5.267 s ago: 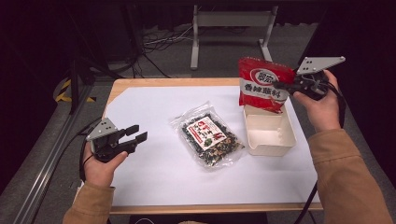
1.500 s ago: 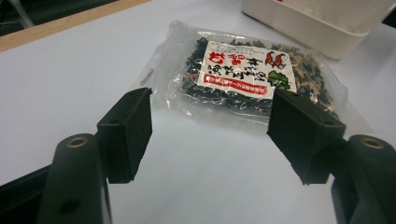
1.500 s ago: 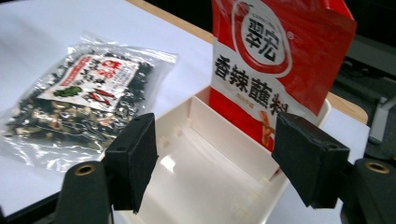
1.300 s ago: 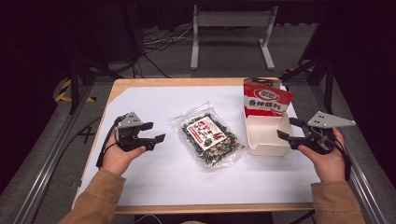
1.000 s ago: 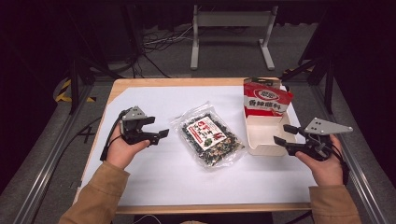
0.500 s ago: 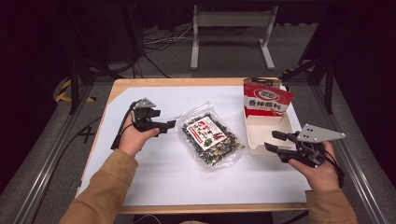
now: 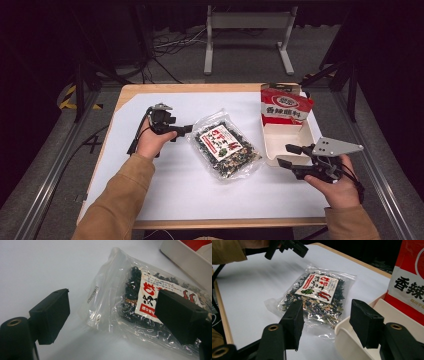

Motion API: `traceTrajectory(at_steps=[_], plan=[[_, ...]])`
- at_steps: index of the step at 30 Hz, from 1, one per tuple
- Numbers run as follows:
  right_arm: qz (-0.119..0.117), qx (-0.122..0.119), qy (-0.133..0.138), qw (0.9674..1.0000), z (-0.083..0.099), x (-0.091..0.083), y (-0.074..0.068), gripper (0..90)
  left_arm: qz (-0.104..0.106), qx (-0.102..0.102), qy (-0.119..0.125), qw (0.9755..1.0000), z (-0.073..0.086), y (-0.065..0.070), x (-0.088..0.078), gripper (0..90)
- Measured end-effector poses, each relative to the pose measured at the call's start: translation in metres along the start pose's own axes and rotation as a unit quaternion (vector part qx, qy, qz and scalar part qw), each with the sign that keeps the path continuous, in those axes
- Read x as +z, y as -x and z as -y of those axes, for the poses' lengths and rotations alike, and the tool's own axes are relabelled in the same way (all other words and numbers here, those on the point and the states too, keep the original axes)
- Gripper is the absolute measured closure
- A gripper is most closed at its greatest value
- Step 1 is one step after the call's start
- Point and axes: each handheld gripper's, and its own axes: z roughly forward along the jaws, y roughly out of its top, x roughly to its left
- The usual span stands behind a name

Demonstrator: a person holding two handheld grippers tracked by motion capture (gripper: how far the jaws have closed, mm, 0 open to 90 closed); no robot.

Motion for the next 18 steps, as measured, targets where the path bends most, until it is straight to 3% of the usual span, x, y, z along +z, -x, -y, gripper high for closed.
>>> traceTrajectory(at_steps=[9, 18], plan=[[-0.009, 0.004, 0.004, 0.9999, 0.004, 0.001, -0.004, 45.5, 0.004, -0.019, -0.011, 0.9997, 0.003, -0.008, 0.014, 14.9], [-0.024, 0.023, 0.002, 0.9994, 0.012, 0.005, -0.008, 45.6, 0.027, -0.051, -0.034, 0.9978, 0.008, -0.011, 0.028, 17.1]])
